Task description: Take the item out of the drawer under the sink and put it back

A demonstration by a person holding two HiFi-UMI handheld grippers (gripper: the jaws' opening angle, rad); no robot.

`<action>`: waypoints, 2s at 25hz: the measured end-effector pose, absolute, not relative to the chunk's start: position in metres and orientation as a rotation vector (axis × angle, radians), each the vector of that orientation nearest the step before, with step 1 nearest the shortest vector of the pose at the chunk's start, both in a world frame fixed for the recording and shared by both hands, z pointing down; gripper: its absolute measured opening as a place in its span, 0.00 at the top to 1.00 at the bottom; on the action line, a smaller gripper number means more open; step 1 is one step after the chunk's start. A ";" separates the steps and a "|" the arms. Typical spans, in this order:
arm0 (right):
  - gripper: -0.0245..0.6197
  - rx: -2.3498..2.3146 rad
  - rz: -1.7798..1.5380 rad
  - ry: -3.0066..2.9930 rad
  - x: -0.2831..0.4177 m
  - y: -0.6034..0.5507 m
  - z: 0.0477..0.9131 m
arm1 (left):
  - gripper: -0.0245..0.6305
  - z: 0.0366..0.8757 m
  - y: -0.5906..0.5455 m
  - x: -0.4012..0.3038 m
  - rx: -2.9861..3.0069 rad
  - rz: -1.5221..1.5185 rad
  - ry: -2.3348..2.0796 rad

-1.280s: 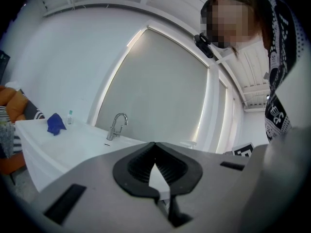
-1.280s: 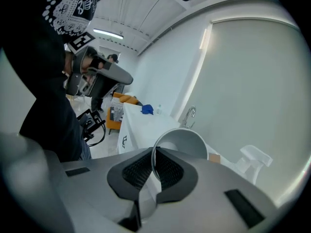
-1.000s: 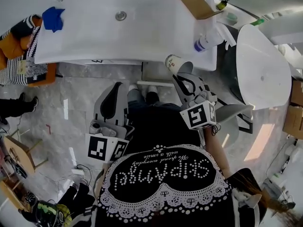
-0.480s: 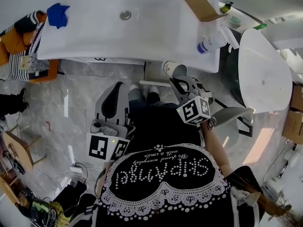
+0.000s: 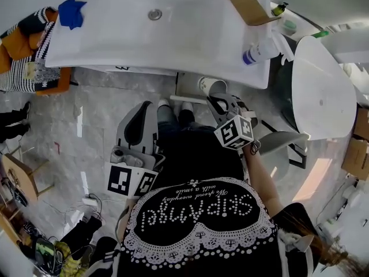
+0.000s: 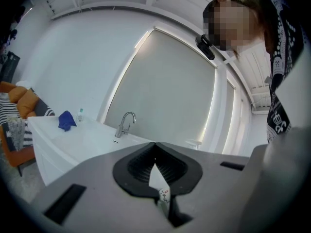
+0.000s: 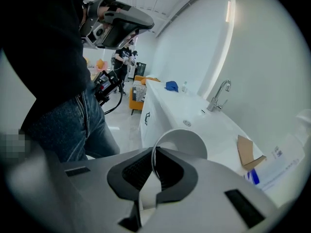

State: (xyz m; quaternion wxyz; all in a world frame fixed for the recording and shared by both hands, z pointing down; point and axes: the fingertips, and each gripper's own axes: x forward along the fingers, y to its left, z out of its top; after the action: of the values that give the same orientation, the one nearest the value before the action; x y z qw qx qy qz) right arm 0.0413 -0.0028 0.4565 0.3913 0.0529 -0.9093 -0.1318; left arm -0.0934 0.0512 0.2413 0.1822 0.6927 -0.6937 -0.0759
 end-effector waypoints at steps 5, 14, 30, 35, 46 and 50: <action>0.92 0.046 -0.341 -2.276 0.035 0.002 0.483 | 0.96 0.244 0.053 -0.093 1.947 -0.200 -1.954; 0.92 0.000 -0.324 -2.224 0.035 -0.002 0.515 | 0.96 0.248 0.056 -0.093 1.923 -0.184 -1.957; 0.92 -0.005 -0.259 -2.189 0.034 -0.001 0.546 | 0.96 0.254 0.058 -0.091 1.924 -0.123 -1.927; 0.92 -0.003 -0.246 -2.170 0.034 -0.006 0.559 | 0.96 0.257 0.060 -0.090 1.916 -0.096 -1.921; 0.92 -0.051 -0.188 -2.116 0.030 -0.009 0.599 | 0.96 0.261 0.064 -0.091 1.907 -0.044 -1.916; 0.92 -0.071 -0.183 -2.106 0.026 -0.010 0.607 | 0.96 0.262 0.066 -0.093 1.891 -0.033 -1.923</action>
State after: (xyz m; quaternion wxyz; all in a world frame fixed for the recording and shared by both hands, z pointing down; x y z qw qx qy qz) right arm 0.0263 -0.0101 0.6075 0.4911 -0.0292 -0.8673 -0.0755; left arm -0.0928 0.0660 0.2619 0.2203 0.6838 -0.6955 -0.0121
